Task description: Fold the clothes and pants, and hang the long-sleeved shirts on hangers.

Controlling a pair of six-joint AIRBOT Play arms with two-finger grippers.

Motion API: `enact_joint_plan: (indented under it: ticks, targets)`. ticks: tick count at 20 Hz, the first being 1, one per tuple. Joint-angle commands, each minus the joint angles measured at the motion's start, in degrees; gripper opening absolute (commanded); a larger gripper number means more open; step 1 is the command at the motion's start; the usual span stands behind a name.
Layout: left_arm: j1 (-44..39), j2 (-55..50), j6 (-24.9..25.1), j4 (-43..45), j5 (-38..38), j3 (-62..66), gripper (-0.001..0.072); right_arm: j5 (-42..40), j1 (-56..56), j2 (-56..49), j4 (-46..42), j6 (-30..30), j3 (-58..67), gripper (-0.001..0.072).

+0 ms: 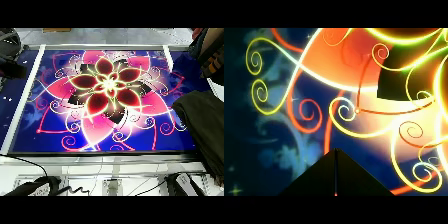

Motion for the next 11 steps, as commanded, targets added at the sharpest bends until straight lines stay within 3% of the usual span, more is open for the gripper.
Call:
enact_joint_plan:
  ticks: [1, 6, 11]
  targets:
    - [0.04, 0.04, 0.02, -0.07, 0.00, 0.00, 0.0015, -5.81, 21.59, -2.58, 0.17, -3.45, 0.00, 0.0030]
    - [0.04, 0.04, 0.02, -0.07, 0.00, 0.00, 0.0015, -19.19, 50.23, -7.76, -3.98, -8.94, 0.00, 0.0030]
    - [0.04, 0.04, 0.02, -0.07, 0.02, 0.00, 0.0015, -17.84, 62.82, -16.35, -11.37, -7.91, 0.00, 0.0030]
